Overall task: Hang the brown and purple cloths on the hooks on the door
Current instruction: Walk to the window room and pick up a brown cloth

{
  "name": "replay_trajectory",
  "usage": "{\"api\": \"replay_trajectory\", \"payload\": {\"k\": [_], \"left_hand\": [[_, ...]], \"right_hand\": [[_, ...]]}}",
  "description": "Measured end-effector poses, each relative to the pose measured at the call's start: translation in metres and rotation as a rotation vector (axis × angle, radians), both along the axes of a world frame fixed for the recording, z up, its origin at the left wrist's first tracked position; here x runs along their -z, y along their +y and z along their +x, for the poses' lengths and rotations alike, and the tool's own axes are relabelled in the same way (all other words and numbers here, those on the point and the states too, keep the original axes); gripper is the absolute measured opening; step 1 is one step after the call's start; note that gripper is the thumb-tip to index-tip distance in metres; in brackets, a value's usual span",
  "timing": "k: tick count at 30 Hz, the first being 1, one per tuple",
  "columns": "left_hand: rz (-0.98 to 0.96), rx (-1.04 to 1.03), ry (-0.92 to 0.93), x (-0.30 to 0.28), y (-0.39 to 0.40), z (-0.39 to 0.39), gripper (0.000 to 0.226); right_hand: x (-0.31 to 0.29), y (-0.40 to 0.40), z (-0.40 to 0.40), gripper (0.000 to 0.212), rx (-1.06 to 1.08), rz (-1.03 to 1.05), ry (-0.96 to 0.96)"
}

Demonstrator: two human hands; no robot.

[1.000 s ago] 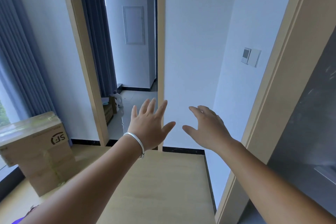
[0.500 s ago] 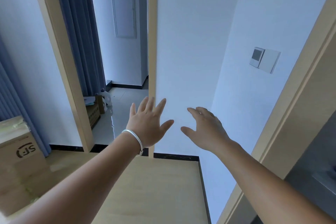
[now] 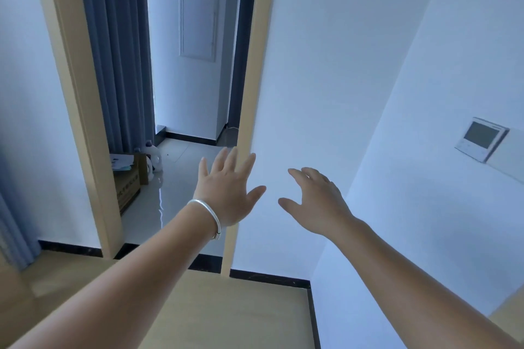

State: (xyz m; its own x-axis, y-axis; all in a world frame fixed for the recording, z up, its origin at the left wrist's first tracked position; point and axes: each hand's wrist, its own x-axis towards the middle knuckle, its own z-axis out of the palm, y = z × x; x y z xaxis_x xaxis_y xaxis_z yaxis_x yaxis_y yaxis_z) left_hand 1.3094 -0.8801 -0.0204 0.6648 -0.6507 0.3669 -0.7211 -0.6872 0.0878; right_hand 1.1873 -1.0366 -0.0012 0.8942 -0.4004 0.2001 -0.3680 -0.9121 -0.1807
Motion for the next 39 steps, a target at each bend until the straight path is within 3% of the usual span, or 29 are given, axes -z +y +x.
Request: {"api": "replay_trajectory", "payload": {"k": [9, 21, 28, 39], "left_hand": [[0.056, -0.209, 0.086, 0.037, 0.035, 0.112, 0.072], [0.073, -0.707, 0.237, 0.084, 0.118, 0.250, 0.069], [-0.011, -1.090, 0.339, 0.119, 0.211, 0.254, 0.071], [-0.096, -1.529, 0.538, 0.209, 0.371, 0.215, 0.071]], "right_hand": [[0.024, 0.014, 0.146, 0.070, -0.227, 0.039, 0.017], [0.079, 0.075, 0.391, 0.074, -0.737, 0.098, 0.120], [0.110, 0.180, 0.469, 0.071, -1.100, 0.042, 0.217], [0.190, 0.362, 0.504, 0.070, -1.478, -0.023, 0.401]]}}
